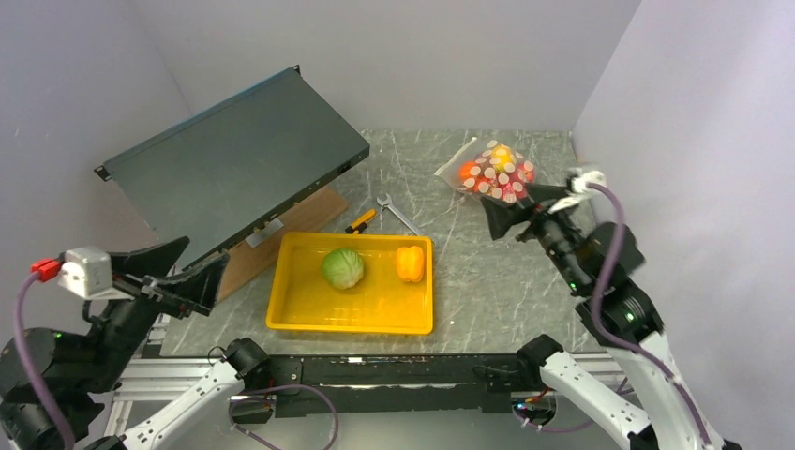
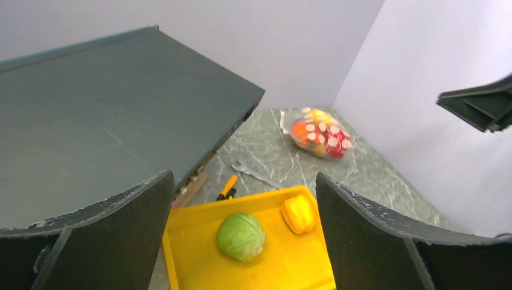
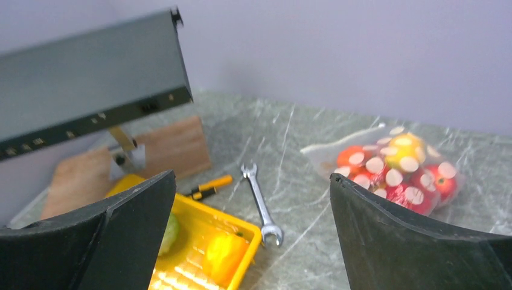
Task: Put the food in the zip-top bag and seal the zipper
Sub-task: Reset both arms
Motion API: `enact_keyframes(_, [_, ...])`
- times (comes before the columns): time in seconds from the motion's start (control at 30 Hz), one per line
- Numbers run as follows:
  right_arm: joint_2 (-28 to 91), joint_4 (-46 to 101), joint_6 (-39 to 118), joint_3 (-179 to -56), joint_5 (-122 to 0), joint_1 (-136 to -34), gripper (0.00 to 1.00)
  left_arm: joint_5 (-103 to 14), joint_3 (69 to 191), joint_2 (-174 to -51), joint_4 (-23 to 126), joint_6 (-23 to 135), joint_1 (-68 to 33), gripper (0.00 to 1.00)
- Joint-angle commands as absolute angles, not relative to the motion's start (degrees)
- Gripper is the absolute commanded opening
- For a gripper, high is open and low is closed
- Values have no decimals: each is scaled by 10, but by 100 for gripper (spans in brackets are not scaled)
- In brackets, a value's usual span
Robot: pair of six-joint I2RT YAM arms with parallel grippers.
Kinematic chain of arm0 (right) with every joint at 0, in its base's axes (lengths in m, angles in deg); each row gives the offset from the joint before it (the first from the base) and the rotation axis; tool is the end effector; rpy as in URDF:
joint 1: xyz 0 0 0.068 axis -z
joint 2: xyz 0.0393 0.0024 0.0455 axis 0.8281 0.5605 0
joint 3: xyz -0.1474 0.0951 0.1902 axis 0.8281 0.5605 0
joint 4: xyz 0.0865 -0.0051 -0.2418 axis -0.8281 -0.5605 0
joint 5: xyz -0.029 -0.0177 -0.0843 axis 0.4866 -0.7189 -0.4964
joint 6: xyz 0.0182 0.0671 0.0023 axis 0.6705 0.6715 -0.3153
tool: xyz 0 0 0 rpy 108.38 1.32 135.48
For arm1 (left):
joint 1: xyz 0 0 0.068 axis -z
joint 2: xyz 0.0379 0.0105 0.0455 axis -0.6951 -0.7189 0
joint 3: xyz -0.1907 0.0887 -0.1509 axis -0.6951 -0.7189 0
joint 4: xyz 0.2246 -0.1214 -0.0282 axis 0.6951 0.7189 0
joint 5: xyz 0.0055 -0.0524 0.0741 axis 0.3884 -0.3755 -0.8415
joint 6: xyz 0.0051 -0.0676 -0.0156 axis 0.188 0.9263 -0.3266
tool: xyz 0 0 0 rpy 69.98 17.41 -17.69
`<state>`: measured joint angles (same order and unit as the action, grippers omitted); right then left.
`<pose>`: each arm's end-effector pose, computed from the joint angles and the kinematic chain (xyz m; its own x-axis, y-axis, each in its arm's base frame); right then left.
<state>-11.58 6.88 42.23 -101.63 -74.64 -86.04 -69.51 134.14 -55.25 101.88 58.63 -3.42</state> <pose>0.1374 0.0730 0.4119 -0.0613 0.1503 -0.9867 -0.4053 0.8997 0.1622 -0.0014 0.0228 0.4483 0.0241 -0.3296 -0.9438 0.4273 0.8569 -0.2883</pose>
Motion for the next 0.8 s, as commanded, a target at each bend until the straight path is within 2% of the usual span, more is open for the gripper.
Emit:
enact_keyframes(0.0, [-168, 70, 444, -1041, -808, -860, 100, -719, 1356, -529, 975, 553, -35, 92])
enact_keyframes(0.27, [-259, 149, 446, -1000, -812, -860, 100, -737, 1338, -487, 895, 514, -35, 96])
enact_keyframes(0.77, [-229, 135, 454, -1010, -870, -860, 100, -748, 1362, -507, 915, 499, -36, 96])
